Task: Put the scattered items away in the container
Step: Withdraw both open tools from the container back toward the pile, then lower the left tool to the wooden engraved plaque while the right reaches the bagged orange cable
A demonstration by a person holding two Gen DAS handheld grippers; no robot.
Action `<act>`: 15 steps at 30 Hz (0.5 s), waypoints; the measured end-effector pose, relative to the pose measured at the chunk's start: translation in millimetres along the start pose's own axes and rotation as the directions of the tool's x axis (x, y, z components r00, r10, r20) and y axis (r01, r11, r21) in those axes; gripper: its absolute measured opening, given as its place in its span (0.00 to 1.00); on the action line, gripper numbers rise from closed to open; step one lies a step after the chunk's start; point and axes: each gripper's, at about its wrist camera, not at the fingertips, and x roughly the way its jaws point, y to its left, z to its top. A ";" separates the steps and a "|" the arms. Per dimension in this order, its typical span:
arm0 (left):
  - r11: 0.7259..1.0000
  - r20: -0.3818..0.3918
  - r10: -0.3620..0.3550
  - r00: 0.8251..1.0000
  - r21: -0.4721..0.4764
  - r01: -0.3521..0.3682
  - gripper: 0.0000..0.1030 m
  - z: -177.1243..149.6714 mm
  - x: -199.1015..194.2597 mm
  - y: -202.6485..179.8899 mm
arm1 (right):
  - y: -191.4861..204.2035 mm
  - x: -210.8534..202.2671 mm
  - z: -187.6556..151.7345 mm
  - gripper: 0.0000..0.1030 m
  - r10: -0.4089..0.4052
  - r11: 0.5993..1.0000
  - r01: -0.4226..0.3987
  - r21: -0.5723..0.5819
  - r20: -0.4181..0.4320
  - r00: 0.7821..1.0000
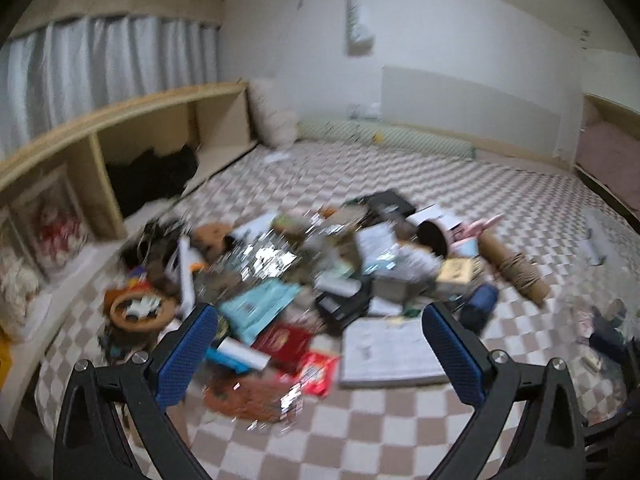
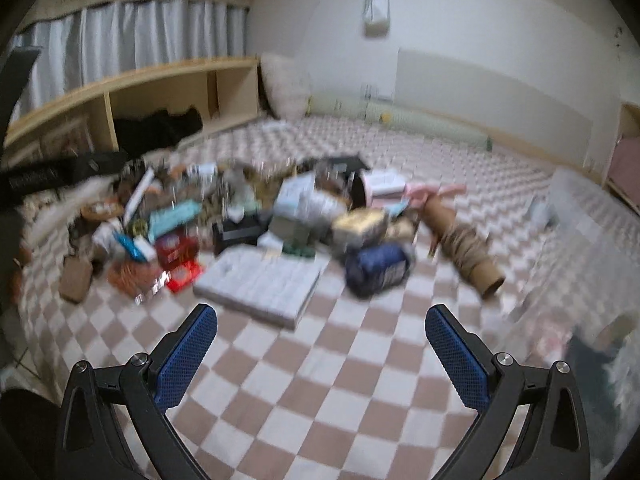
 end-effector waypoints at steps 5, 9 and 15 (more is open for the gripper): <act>0.998 -0.043 0.053 0.998 -0.019 -0.054 1.00 -17.4 6.5 39.5 | 4.0 24.9 -20.8 1.00 0.008 1.000 -0.008 -0.002 -0.072 0.997; 0.996 -0.076 0.094 0.993 0.000 -0.094 1.00 -36.6 10.7 61.1 | 7.3 33.6 -29.1 1.00 0.009 1.000 -0.010 -0.015 -0.100 0.995; 0.981 -0.118 0.192 0.974 0.057 -0.186 1.00 -73.7 22.0 81.6 | 6.4 37.6 -35.7 1.00 0.036 0.999 -0.035 0.011 -0.121 0.992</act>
